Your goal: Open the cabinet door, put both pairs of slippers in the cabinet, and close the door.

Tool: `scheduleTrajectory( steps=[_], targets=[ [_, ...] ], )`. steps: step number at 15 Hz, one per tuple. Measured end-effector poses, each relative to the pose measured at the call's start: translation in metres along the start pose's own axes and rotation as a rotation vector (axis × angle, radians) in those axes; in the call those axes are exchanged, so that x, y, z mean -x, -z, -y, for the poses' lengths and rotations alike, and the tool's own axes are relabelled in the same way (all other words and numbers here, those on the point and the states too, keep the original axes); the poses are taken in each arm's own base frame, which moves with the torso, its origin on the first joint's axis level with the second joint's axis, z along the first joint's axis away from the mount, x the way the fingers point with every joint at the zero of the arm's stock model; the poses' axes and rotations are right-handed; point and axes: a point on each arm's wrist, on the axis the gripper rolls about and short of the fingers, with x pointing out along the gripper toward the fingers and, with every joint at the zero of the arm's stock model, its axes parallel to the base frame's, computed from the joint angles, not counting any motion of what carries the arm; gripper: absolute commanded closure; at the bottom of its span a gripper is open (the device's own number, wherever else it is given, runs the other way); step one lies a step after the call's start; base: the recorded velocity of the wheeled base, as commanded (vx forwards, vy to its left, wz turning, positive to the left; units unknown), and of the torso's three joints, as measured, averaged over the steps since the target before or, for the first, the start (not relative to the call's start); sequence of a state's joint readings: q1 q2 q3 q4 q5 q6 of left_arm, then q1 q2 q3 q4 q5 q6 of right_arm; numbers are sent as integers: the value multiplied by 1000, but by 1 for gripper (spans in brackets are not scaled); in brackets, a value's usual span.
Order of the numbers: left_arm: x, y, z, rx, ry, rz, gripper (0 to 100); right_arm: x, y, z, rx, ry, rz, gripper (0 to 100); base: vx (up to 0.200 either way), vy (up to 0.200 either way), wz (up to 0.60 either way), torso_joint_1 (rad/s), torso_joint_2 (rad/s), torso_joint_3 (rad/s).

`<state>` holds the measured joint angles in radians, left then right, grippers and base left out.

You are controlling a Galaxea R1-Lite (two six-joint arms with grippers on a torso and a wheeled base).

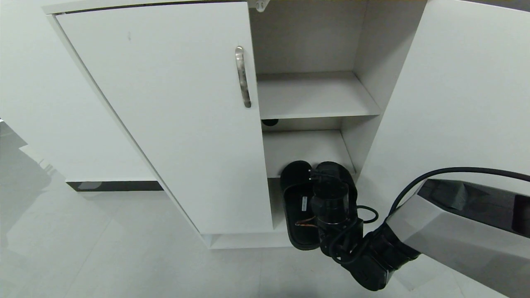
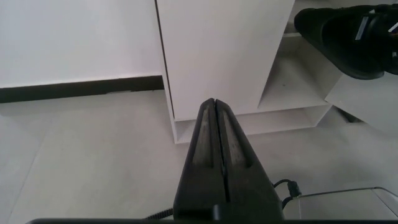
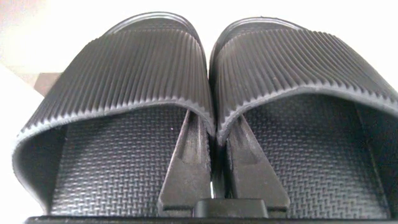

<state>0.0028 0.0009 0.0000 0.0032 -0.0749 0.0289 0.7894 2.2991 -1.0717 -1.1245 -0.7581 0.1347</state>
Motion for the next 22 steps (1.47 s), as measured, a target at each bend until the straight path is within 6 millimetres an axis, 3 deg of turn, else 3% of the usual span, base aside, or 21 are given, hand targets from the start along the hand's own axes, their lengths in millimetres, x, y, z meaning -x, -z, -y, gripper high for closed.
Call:
scheduleTrajectory(
  steps=[4,18,22],
  targets=[
    [0,0,0,0,0,0,100,2,2,2,13,-14,26,100,0,0,0,0,0,0],
    [0,0,0,2,0,0,100,1,12,-1,19,-26,10,100,200,0,0,4,2,1],
    [0,0,0,1,1,0,100,-1,25,-2,35,-25,-7,100,0,0,0,0,0,0]
  ],
)
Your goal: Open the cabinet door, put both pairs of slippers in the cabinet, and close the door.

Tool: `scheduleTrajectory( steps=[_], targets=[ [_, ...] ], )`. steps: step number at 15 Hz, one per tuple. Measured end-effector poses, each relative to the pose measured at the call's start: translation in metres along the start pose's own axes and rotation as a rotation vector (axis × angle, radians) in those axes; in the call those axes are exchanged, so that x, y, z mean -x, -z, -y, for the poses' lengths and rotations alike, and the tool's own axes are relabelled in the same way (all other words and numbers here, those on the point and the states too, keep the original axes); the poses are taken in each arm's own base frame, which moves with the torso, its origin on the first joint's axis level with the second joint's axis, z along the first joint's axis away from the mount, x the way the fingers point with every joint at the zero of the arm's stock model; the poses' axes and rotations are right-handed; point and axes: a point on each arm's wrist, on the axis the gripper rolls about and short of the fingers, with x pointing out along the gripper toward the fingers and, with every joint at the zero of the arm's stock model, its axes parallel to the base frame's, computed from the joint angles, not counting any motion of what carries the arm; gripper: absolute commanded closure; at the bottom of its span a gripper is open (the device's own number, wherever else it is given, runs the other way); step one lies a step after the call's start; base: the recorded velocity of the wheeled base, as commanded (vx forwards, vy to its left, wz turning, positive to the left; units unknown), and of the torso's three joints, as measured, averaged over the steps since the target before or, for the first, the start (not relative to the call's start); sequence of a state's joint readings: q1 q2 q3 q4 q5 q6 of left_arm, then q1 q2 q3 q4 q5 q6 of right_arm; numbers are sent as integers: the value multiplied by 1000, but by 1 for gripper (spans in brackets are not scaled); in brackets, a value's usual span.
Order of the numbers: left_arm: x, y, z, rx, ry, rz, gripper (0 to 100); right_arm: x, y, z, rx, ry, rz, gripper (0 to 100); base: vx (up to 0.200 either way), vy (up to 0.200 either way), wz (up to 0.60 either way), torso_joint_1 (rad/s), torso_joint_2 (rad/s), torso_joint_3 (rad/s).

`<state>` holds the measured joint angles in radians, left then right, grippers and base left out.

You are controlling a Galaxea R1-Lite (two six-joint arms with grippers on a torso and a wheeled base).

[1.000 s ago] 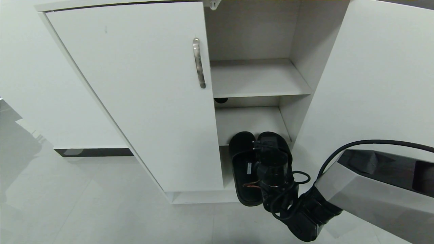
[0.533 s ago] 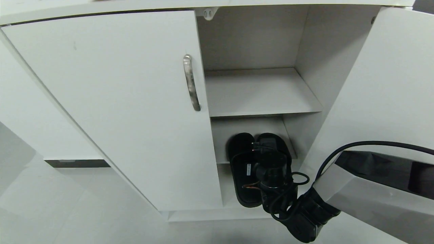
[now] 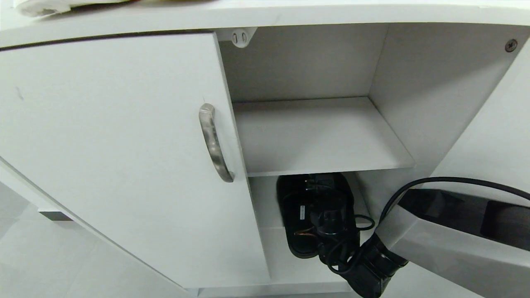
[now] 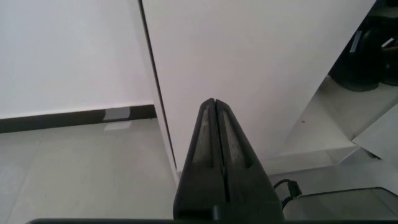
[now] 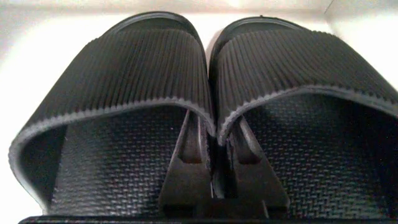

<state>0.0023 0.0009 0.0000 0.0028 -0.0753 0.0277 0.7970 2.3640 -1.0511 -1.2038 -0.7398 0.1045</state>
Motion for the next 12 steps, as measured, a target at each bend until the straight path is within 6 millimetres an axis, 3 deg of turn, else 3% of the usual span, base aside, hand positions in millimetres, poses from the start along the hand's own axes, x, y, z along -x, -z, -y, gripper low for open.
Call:
scheduleTrajectory(
  steps=[8,12],
  targets=[
    [0,0,0,0,0,0,100,-21,-12,-3,-58,22,62,100,0,0,0,0,0,0],
    [0,0,0,1,0,0,100,-29,-6,-3,-60,33,65,100,0,0,0,0,0,0]
  ],
)
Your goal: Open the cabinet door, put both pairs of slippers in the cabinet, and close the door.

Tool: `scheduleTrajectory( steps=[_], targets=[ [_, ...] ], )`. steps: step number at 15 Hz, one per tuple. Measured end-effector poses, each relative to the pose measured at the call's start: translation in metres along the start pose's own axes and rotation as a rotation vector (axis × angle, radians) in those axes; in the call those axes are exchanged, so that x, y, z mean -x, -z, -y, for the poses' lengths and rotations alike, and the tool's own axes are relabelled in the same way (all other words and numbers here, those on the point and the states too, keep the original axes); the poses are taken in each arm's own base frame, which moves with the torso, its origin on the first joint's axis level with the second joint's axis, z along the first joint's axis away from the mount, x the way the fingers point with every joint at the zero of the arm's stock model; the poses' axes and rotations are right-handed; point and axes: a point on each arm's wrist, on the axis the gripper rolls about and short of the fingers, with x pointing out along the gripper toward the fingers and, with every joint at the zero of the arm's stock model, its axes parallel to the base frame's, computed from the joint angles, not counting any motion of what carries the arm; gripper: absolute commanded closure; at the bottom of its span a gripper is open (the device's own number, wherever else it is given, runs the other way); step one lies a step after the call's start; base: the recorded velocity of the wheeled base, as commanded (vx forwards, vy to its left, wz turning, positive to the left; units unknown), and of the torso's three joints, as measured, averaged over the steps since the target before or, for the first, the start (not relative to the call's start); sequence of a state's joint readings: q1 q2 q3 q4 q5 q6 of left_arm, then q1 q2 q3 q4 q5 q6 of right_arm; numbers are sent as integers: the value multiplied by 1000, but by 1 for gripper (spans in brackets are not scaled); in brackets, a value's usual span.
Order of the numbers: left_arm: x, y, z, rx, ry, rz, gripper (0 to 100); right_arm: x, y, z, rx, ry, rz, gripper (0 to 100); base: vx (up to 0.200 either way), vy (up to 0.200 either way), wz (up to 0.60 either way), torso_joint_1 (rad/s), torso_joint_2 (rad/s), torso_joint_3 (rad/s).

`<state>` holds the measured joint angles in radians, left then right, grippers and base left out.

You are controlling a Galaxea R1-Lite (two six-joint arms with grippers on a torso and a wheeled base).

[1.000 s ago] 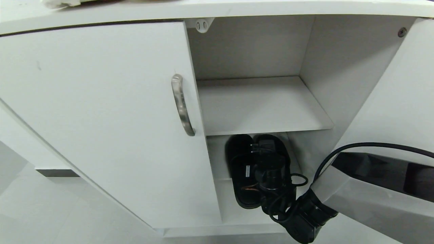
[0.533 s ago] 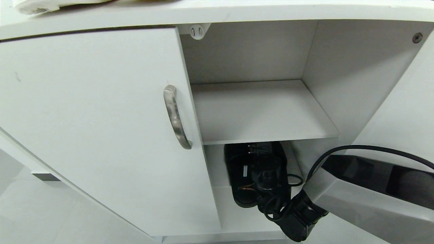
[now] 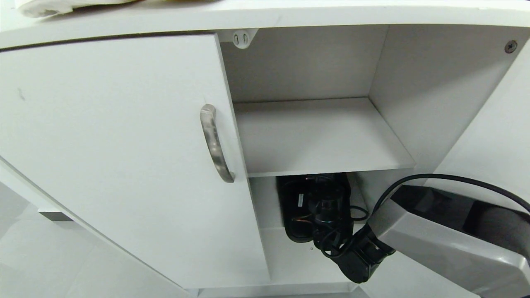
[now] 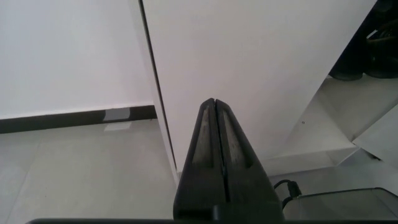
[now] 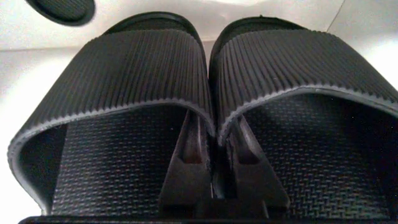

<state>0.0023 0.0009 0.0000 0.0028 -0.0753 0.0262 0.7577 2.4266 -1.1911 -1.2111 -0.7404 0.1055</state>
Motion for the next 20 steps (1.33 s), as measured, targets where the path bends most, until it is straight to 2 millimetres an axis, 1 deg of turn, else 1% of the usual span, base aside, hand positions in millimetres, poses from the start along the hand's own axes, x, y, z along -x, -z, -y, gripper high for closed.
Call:
scheduleTrajectory(
  steps=[3,4,8,12,14,16,19,20],
  targets=[
    [0,0,0,0,0,0,100,-5,8,0,4,7,-5,100,0,0,0,0,0,0],
    [0,0,0,0,0,0,100,-5,9,1,6,9,-7,0,0,0,0,0,0,0],
    [0,0,0,1,0,0,100,-8,13,4,16,18,-16,0,0,0,0,0,0,0],
    [0,0,0,3,-1,0,100,-2,16,9,22,2,-22,0,0,0,0,0,0,0],
    [0,0,0,3,0,0,100,10,13,16,16,-50,-16,0,0,0,0,0,0,0],
    [0,0,0,3,0,0,100,27,8,25,11,-125,-17,0,-200,0,0,2,2,0],
    [0,0,0,3,-1,0,100,64,2,44,22,-290,-48,0,-200,0,0,4,1,2],
    [0,0,0,3,0,0,100,76,-3,50,22,-341,-54,0,-200,0,0,2,2,7]
  ],
)
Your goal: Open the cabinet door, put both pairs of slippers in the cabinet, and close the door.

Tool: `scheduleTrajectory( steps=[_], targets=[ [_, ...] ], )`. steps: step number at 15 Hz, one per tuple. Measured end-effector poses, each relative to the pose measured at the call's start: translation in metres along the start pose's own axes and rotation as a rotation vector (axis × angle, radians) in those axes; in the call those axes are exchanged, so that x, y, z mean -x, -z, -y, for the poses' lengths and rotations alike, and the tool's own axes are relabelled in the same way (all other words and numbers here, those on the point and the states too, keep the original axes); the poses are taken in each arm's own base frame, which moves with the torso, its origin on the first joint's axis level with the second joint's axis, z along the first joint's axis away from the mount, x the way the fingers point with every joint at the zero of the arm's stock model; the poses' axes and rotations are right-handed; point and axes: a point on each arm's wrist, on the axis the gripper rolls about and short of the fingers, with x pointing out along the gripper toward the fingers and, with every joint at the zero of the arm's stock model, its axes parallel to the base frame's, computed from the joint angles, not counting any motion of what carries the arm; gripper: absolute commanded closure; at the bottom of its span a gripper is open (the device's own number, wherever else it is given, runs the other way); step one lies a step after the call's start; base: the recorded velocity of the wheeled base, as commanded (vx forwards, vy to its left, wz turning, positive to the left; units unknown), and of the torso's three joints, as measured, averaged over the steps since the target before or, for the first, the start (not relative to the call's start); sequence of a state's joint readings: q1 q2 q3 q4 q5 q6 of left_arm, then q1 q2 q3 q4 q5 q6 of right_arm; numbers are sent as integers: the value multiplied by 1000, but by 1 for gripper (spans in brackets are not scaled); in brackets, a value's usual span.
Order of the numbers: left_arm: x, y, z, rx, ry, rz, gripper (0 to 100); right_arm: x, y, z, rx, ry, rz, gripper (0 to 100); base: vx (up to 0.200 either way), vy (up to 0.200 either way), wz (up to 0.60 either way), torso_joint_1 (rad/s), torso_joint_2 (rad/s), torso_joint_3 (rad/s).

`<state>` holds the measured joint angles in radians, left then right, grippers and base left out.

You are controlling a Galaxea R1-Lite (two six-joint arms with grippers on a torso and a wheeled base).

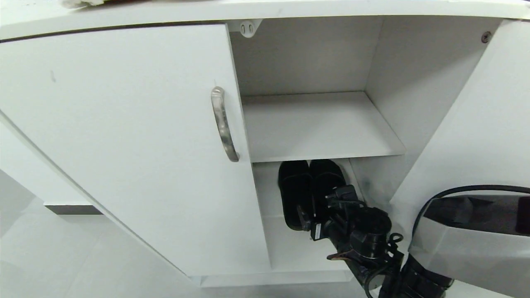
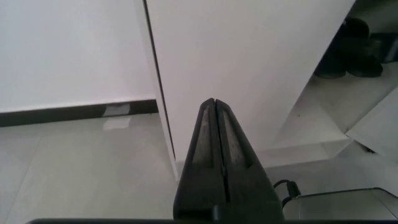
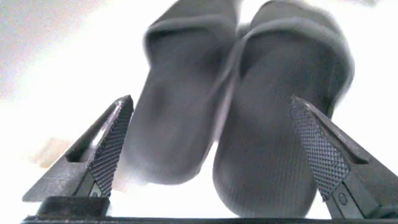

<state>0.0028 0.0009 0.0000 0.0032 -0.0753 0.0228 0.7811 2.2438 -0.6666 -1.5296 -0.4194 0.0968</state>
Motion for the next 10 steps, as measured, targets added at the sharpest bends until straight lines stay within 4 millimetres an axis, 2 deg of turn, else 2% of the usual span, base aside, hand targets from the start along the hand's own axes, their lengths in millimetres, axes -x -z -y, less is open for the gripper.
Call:
scheduleTrajectory(
  steps=[3,4,7,10],
  targets=[
    [0,0,0,1,-1,1,100,22,-16,-5,-8,-58,16,0,-200,0,0,-1,1,2],
    [0,0,0,1,1,1,100,27,-20,-7,-10,-70,21,100,-200,0,0,-2,2,7],
    [0,0,0,1,0,0,100,37,-25,-10,-5,-96,16,100,-200,0,0,1,4,5],
    [0,0,0,0,0,1,100,41,-28,-10,27,-96,-18,100,0,0,0,0,0,0]
  ],
)
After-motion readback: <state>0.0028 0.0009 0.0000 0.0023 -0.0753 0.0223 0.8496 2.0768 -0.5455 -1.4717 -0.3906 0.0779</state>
